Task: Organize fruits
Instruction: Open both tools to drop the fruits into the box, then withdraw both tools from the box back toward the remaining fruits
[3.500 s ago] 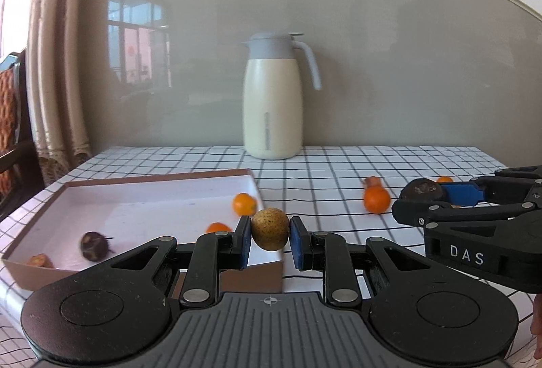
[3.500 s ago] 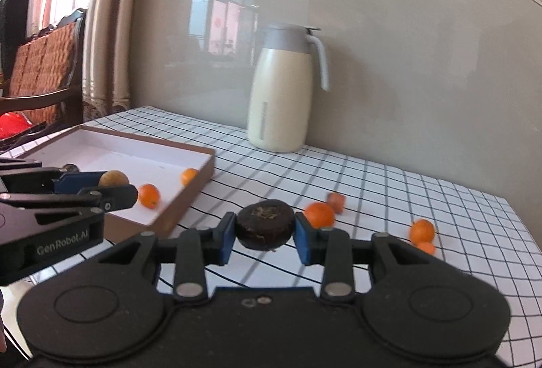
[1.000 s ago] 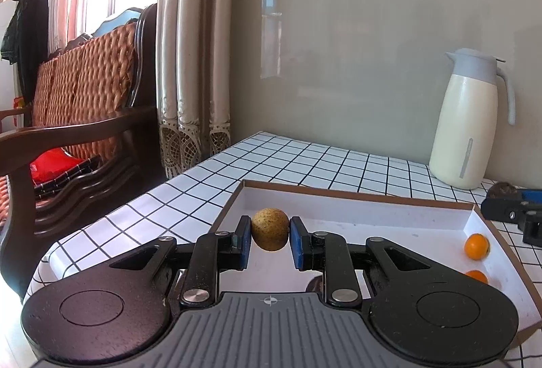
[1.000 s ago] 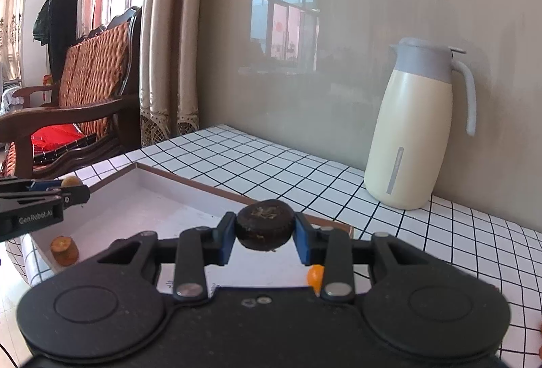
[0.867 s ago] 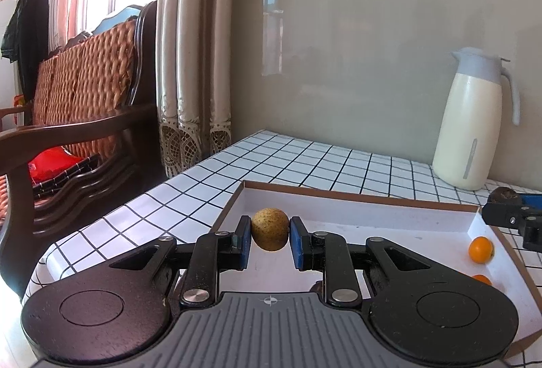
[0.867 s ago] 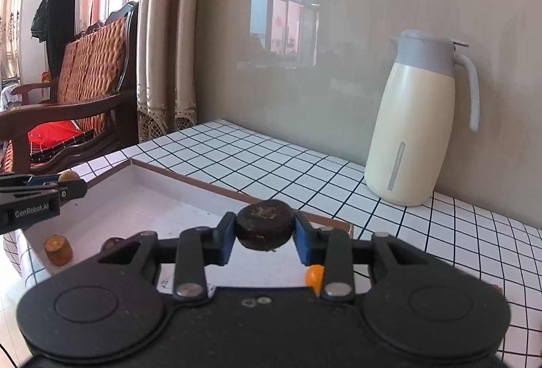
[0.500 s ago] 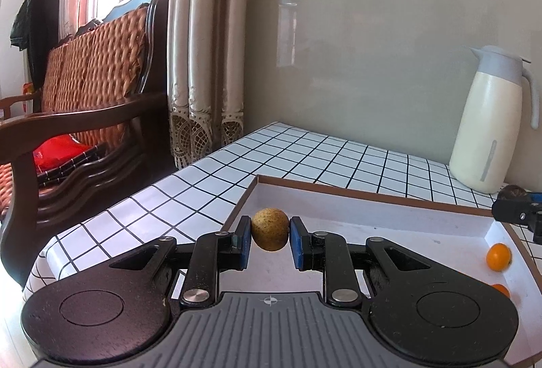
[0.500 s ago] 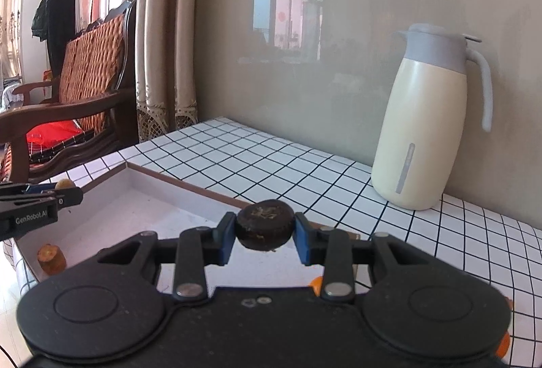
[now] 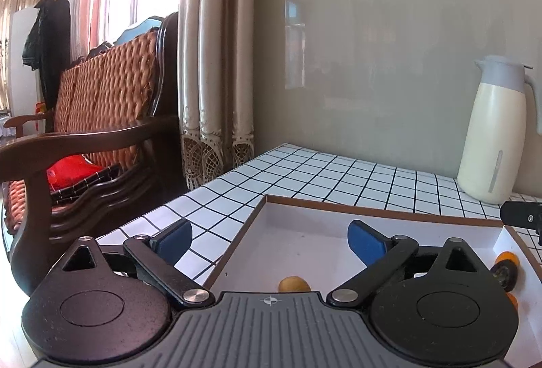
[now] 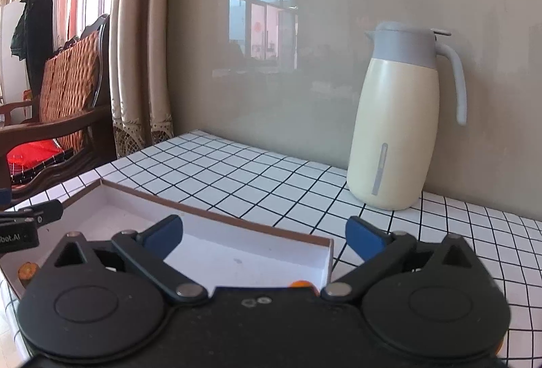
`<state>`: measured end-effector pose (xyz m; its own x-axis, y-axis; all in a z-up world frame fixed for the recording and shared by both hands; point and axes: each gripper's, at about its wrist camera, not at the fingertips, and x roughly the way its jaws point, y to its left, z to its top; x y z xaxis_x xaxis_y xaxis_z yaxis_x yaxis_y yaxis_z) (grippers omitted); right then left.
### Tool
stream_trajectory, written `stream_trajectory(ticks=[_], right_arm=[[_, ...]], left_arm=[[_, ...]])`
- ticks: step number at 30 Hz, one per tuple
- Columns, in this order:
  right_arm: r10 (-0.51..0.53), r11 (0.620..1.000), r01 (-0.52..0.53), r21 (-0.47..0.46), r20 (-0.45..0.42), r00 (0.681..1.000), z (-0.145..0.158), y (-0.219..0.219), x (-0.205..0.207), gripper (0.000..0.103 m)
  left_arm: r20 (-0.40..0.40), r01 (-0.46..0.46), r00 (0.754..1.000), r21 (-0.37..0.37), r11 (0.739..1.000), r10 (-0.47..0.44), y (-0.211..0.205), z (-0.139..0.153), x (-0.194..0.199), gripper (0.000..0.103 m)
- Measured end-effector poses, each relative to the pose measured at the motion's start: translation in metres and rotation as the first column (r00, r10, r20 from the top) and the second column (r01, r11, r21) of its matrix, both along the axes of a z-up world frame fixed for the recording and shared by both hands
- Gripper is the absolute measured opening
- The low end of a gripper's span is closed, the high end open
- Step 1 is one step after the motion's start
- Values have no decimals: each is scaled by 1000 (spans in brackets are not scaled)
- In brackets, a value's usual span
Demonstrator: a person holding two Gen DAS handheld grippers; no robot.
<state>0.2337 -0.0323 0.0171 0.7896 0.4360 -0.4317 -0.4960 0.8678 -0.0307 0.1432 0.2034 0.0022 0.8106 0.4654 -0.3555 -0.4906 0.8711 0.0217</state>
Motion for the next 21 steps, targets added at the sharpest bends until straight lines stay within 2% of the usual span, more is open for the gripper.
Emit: stream_trajectory(ticks=[14, 21], right_arm=[[3, 1000, -3, -3, -9, 1000, 3, -2, -5, 97], [-8, 1000, 8, -10, 18, 1000, 10, -20, -23, 97]], left_arm=[[-8, 21, 1000, 16, 1000, -21, -7, 1, -3, 99], [22, 58, 998, 39, 998, -59, -27, 9, -19, 99]])
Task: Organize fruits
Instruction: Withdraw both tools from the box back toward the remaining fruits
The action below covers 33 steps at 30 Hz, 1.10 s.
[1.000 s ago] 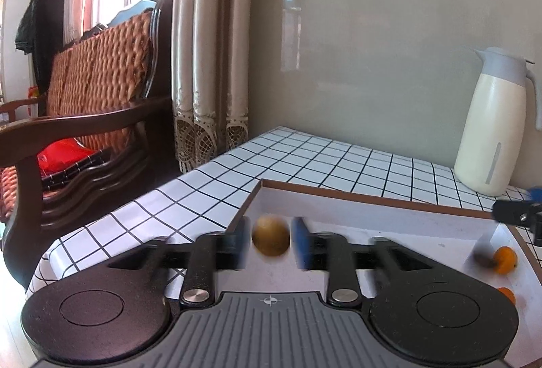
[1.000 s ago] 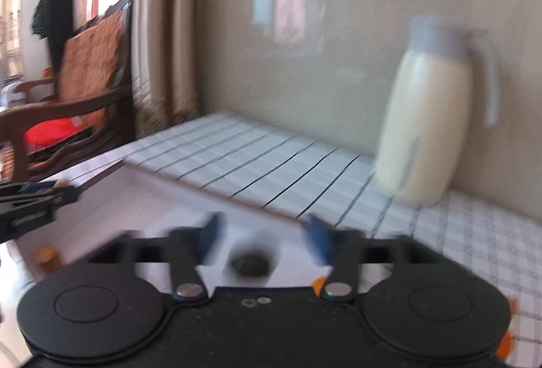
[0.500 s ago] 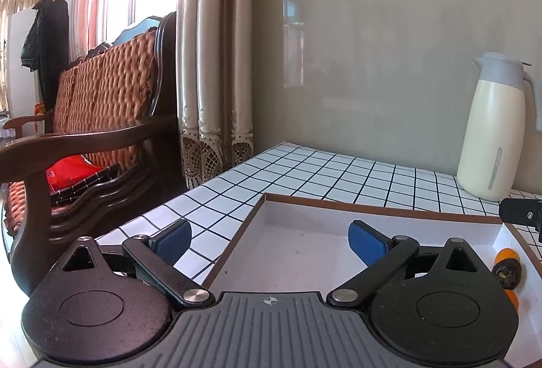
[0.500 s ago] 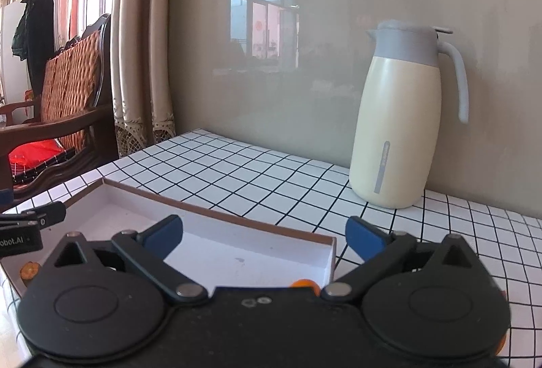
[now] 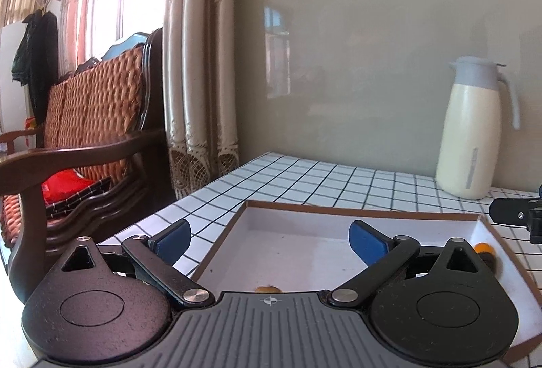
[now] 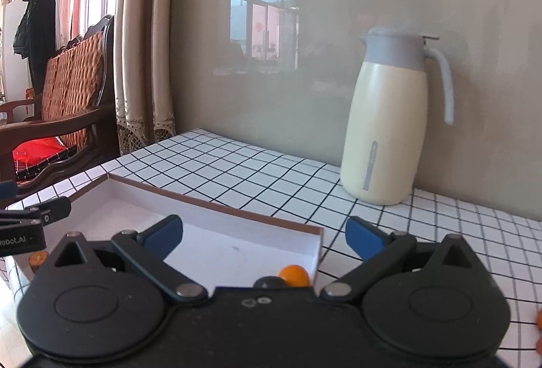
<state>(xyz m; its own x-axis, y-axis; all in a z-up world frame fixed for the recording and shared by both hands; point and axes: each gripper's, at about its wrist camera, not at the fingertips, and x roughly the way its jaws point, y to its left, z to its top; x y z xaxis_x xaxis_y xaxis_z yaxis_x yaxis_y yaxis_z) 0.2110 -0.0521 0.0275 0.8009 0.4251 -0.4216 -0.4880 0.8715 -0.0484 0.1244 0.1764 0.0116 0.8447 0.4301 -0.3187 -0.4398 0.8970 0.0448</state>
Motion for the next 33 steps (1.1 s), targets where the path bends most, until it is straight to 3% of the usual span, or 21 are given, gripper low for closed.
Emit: stream_trajectory(ticks=[19, 33], right_arm=[[-81, 997, 80, 16, 90, 993, 15, -74, -71, 97], [-201, 980, 201, 16, 117, 973, 15, -140, -95, 97]], left_arm=[[80, 168, 982, 54, 984, -172, -75, 17, -48, 99], [69, 306, 948, 70, 949, -311, -141, 14, -38, 99]])
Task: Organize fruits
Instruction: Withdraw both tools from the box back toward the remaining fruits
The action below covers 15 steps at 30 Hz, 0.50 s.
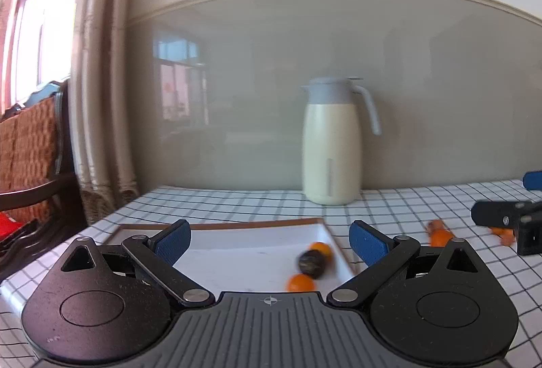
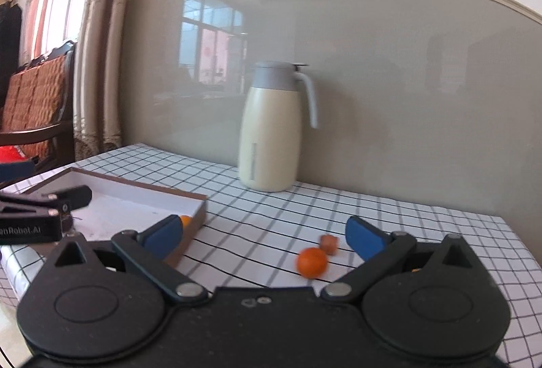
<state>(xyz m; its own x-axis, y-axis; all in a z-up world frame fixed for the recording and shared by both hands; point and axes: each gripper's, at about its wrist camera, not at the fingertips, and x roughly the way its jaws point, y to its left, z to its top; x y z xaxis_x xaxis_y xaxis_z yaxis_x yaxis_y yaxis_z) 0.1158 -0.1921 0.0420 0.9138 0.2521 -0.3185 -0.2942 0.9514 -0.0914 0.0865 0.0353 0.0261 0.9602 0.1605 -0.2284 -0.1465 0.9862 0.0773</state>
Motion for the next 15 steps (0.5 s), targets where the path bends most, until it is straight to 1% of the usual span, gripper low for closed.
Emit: stream_trajectory(ticks=[8, 15], right_arm=[[-85, 996, 85, 2, -10, 996, -6, -39, -4, 97], [-162, 987, 162, 1, -30, 986, -14, -72, -3, 97]], left_arm=[[-9, 85, 996, 7, 996, -85, -44, -5, 8, 99], [-23, 151, 988, 8, 988, -151, -79, -11, 17, 99]])
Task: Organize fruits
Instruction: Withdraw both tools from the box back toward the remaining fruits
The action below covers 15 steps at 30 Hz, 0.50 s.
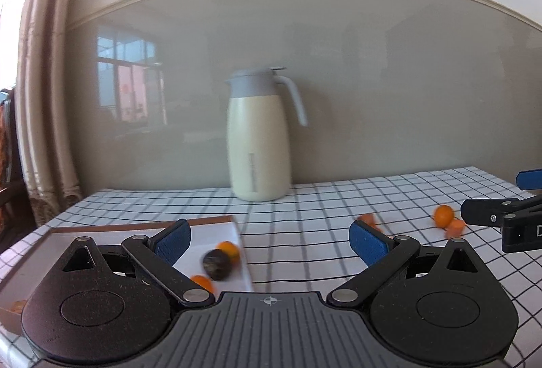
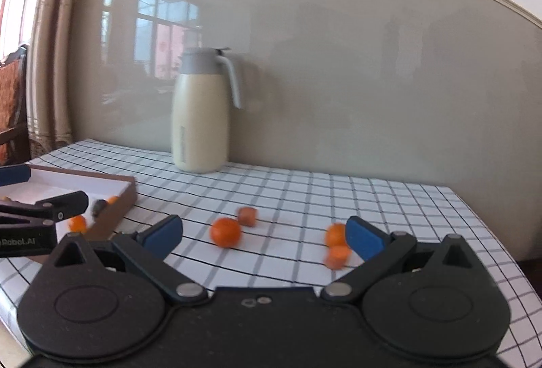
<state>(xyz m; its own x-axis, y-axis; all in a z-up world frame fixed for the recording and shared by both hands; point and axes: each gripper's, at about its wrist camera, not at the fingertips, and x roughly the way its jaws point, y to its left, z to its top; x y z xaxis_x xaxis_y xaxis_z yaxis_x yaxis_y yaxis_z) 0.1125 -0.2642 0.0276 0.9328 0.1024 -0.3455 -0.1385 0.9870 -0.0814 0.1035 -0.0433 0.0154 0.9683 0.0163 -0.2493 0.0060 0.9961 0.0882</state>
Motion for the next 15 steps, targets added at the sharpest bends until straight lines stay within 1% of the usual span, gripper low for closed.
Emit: stream_trajectory(ticks=[5, 11, 13, 15], right_arm=[[-49, 999, 49, -23, -3, 999, -8, -17, 12, 97], [-99, 995, 99, -17, -42, 994, -22, -34, 38, 92], [-104, 995, 103, -6, -60, 993, -27, -39, 44, 84], [-114, 993, 114, -9, -73, 991, -31, -40, 50, 79]], left_arm=[[-7, 31, 1000, 5, 1000, -30, -25, -4, 18, 99], [-25, 52, 998, 21, 998, -52, -49, -9, 45, 99], [-34, 58, 998, 25, 998, -58, -56, -12, 54, 99], [-45, 61, 997, 27, 998, -60, -61, -16, 62, 99]])
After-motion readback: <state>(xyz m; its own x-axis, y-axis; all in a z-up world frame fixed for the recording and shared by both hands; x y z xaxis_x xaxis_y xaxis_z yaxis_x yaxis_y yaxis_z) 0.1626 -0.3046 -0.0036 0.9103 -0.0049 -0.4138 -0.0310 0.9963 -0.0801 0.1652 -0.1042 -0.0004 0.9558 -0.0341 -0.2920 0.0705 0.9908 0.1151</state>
